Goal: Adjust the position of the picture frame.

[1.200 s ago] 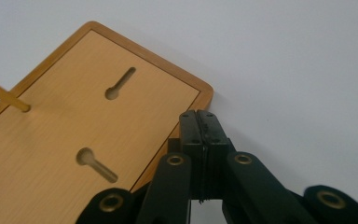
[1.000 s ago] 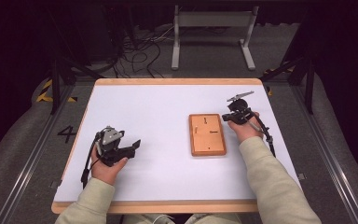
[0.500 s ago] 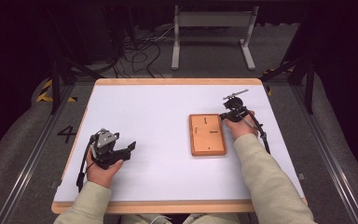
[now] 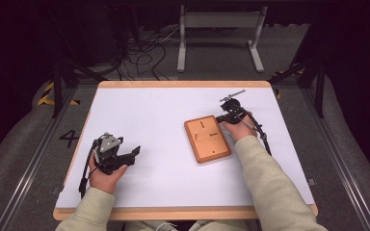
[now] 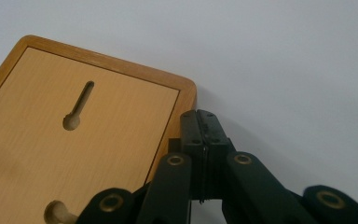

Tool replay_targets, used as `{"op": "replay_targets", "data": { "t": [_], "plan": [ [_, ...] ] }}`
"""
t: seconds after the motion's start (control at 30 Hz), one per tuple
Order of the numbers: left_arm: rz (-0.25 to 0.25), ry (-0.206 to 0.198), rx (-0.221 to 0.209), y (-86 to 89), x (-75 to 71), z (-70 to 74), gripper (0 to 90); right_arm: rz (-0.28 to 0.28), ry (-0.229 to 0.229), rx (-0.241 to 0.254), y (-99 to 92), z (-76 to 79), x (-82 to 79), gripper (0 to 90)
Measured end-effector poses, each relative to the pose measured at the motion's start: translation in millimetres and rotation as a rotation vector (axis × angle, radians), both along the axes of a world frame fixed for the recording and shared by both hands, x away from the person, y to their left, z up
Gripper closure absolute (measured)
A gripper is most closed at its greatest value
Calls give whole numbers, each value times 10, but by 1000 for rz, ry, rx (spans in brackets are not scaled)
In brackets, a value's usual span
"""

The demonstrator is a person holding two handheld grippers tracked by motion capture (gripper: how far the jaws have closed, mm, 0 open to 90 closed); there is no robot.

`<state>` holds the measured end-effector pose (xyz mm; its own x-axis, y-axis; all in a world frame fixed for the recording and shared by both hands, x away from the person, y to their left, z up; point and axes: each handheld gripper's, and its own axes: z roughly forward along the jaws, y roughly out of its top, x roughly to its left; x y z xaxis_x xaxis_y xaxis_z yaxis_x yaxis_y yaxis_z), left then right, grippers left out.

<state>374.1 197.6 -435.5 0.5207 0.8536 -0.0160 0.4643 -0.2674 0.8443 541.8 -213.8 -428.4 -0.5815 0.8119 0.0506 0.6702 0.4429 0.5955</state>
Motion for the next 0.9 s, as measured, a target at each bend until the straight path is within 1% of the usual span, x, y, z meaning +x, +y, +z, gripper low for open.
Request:
{"op": "replay_targets", "data": {
  "t": [0.03,0.07,0.1,0.13,0.17,0.23,0.27,0.37,0.4,0.43,0.47,0.5,0.53,0.57,0.63,0.67,0.7,0.73,0.77,0.8,0.83,0.87,0.9],
  "plan": [
    [0,0,0,0,1,-1,264,13,2,1,41,-4,8,900],
    [0,0,0,0,1,-1,265,13,2,1,41,-4,8,900],
    [0,1,-3,1,3,-1,264,48,4,6,129,-14,23,900],
    [0,1,-3,1,3,-1,264,48,4,6,129,-14,23,900],
    [1,1,-2,3,4,-1,264,61,10,6,176,-21,30,900],
    [2,0,-3,5,7,-3,265,91,28,-6,289,-37,50,900],
    [1,0,-3,7,8,-4,264,115,27,-14,356,-43,55,900],
    [1,2,-5,12,12,-7,265,156,22,-27,511,-45,57,900],
    [1,3,-5,13,13,-8,265,194,19,-39,630,-51,50,900],
    [2,3,-7,14,15,-10,265,215,16,-47,692,-54,43,900],
    [3,4,-6,16,16,-11,265,215,16,-47,692,-54,43,900],
    [3,5,-6,18,17,-12,264,236,15,-50,749,-54,33,900],
    [1,8,-6,21,19,-12,264,288,17,-52,845,-59,20,900],
    [2,7,-7,21,20,-14,264,288,17,-52,845,-59,20,900],
    [-2,12,-7,23,23,-16,265,325,24,-43,934,-64,-1,900],
    [-6,12,-6,23,28,-18,266,349,25,-39,972,-69,-11,900],
    [-5,13,-7,18,32,-22,267,385,27,-27,1037,-78,-37,900],
    [-6,15,-6,12,37,-27,267,385,27,-27,1037,-78,-37,900],
    [-12,21,-7,7,43,-31,270,397,20,-33,1056,-80,-47,900],
    [-11,24,-4,-2,50,-34,275,392,10,-41,1071,-71,-62,900],
    [-16,28,-3,-9,60,-40,283,379,-13,-38,1073,-49,-79,900],
    [-21,34,0,-17,72,-45,298,353,-40,-40,1057,-15,-97,900],
    [-29,42,-4,-29,88,-55,387,309,-78,-23,982,54,-122,900]
  ]
}}
